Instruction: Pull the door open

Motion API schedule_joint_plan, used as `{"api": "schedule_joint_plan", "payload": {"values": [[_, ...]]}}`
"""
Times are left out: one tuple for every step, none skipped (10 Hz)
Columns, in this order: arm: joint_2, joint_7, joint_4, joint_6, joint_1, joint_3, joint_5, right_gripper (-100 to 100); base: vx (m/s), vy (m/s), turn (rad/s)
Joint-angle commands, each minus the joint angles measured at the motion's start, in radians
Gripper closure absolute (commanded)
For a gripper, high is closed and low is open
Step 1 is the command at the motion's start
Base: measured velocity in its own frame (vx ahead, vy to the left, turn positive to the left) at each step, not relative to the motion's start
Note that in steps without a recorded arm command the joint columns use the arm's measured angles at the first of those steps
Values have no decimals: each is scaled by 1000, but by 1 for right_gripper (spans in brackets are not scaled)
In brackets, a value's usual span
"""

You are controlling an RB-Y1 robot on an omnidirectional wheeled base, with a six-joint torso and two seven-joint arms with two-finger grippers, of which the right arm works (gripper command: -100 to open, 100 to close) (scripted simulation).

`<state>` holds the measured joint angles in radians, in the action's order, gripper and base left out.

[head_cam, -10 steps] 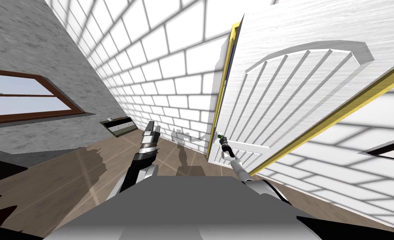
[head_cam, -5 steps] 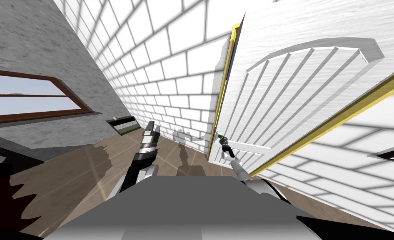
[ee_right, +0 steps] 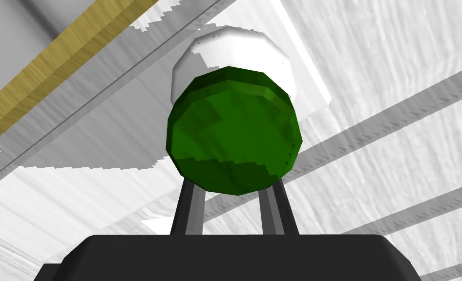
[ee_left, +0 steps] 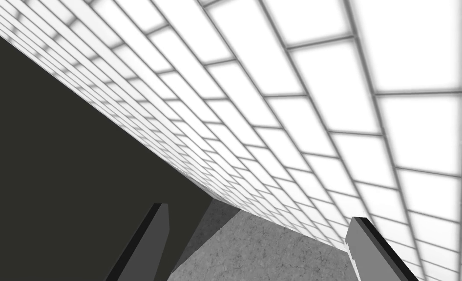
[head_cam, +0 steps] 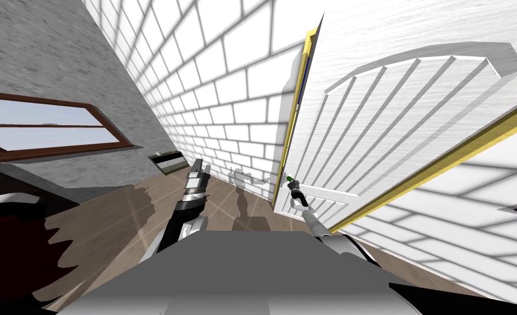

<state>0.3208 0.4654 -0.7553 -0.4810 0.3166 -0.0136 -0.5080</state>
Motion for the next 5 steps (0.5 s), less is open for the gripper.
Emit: {"api": "schedule_joint_plan", "payload": {"values": [[-5,50,-7,-4,12,7,-13,100,-43,-8,65],[-5,58,-7,-4,12,7,-13,100,-34,-10,34],[-5,99,-3,-5,15,7,-26,100,-37,-16,83],[-4,125,2,-6,18,7,-39,100,-61,-33,135],[-4,140,2,-6,18,7,-39,100,-46,-26,34]]}}
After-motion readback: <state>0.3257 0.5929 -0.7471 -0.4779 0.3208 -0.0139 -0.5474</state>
